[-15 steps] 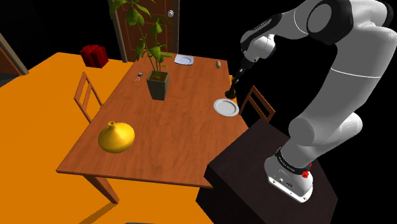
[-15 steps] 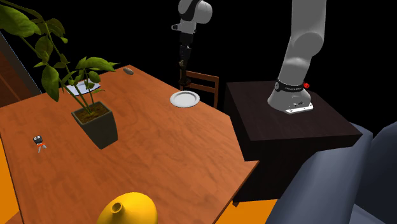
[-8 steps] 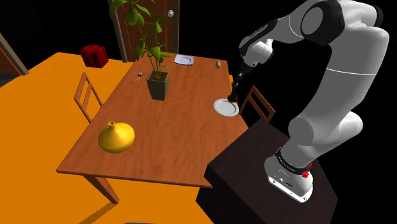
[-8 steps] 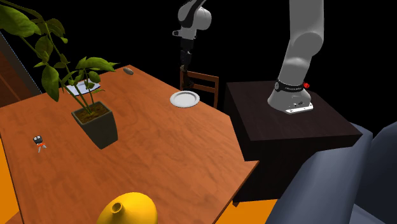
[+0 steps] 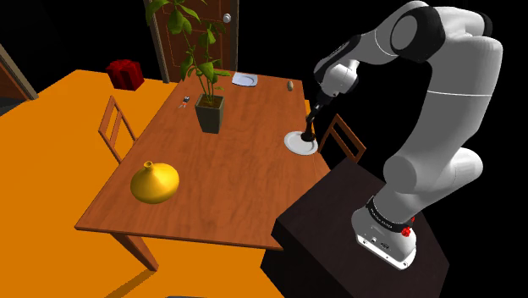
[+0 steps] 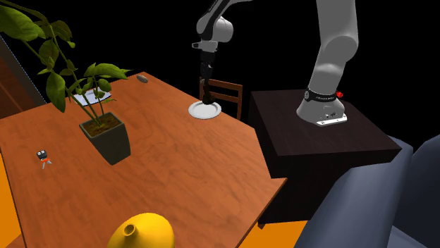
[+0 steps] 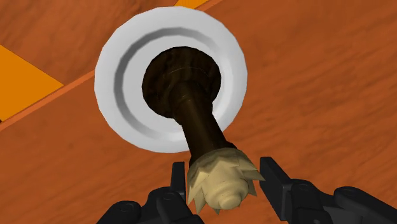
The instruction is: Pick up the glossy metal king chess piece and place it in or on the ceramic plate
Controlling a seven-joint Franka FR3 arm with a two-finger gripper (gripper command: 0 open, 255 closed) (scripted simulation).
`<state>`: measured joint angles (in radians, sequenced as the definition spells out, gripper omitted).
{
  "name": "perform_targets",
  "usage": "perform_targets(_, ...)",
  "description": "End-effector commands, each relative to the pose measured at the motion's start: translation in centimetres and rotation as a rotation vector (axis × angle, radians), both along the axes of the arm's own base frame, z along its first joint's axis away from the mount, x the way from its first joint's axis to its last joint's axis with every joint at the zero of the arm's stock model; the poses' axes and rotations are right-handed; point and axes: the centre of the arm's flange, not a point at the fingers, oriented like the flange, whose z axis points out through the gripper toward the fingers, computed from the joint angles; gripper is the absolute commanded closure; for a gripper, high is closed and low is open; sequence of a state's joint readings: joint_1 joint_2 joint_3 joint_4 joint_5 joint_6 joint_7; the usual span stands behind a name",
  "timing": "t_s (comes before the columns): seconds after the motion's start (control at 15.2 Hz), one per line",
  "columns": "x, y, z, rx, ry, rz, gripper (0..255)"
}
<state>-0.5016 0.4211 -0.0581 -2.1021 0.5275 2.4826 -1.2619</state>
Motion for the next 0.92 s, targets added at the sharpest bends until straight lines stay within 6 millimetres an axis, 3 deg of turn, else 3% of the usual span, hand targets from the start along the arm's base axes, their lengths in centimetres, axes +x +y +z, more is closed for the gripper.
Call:
perform_targets(0.0,0.0,0.0,-1.1,0.0,-0.001,0.0,255)
perform_targets(0.46,0.0,0.0,-4.8,0.0,-0.001,0.0,255)
perform_targets(0.86,0.0,0.0,-5.1,0.0,-0.001,0.0,255)
